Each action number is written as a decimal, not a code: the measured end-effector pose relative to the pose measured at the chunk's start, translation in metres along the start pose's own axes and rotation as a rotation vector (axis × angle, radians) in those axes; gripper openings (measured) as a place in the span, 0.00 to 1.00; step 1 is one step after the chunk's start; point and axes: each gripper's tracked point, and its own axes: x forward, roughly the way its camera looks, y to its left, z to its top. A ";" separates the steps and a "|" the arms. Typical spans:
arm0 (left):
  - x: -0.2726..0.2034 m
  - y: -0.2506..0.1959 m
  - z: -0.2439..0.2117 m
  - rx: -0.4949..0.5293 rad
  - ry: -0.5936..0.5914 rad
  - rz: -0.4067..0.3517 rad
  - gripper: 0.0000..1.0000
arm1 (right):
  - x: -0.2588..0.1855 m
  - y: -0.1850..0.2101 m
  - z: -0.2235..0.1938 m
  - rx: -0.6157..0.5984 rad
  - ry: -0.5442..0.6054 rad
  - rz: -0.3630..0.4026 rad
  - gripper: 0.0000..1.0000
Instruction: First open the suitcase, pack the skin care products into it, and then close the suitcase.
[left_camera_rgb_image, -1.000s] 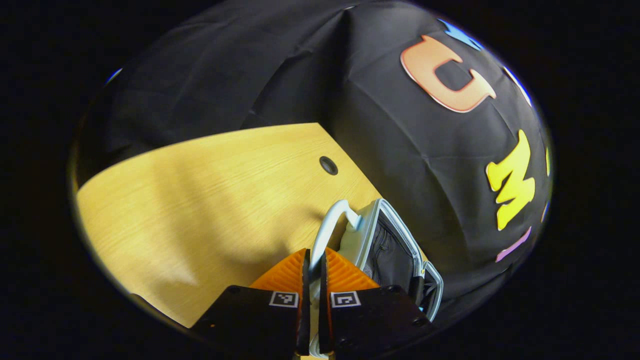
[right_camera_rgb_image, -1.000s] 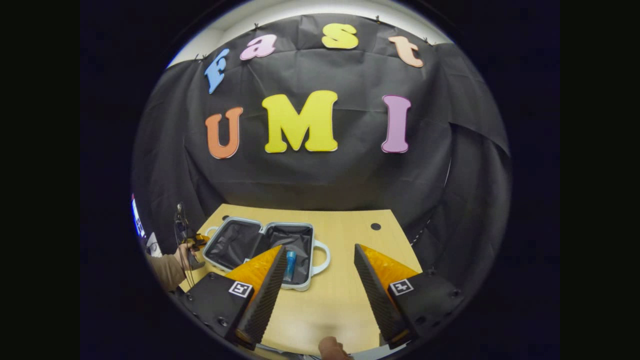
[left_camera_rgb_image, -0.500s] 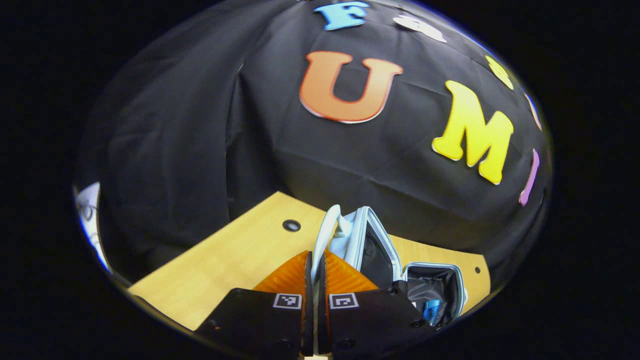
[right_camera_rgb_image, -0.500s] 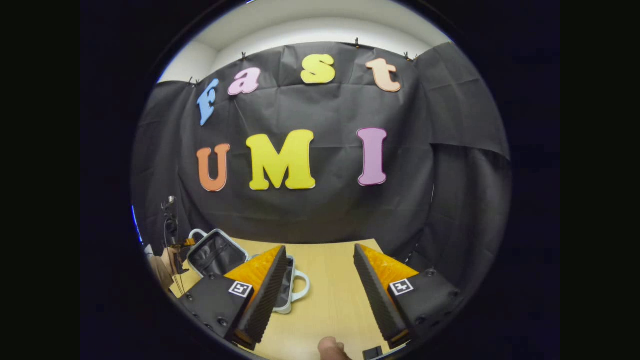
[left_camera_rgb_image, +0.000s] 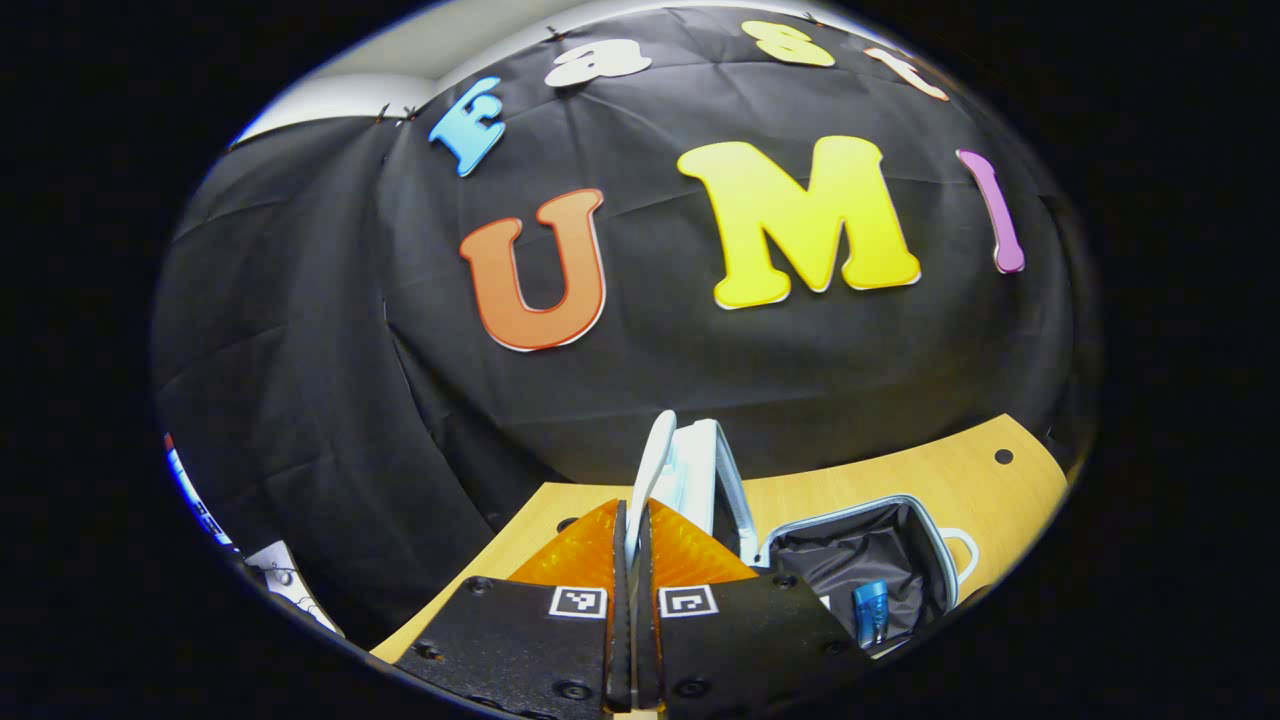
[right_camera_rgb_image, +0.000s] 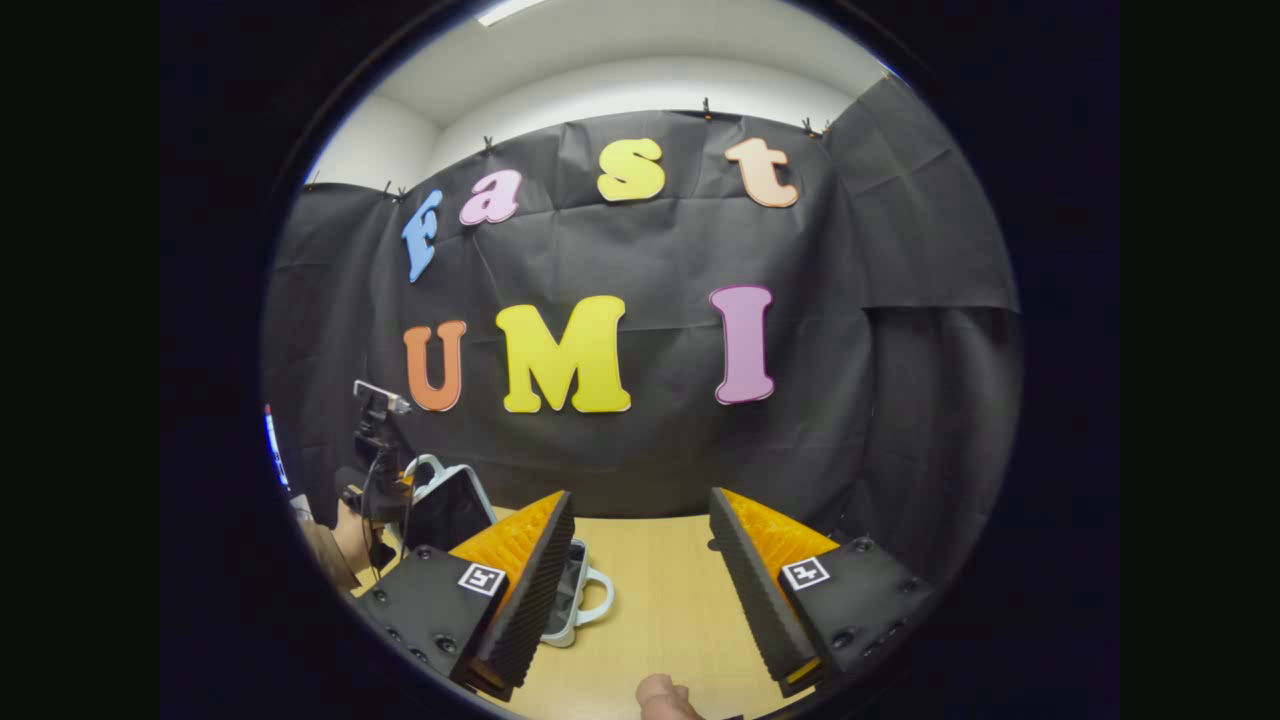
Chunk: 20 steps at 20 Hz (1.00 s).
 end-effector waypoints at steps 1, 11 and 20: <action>-0.006 -0.016 0.009 -0.001 -0.013 -0.019 0.05 | -0.002 0.001 0.001 -0.017 -0.005 0.019 0.82; -0.038 -0.190 -0.007 0.141 0.019 -0.193 0.05 | -0.011 -0.039 -0.014 -0.079 -0.007 0.091 0.80; -0.043 -0.300 -0.086 0.239 0.195 -0.286 0.05 | -0.021 -0.134 -0.043 -0.020 0.047 -0.025 0.82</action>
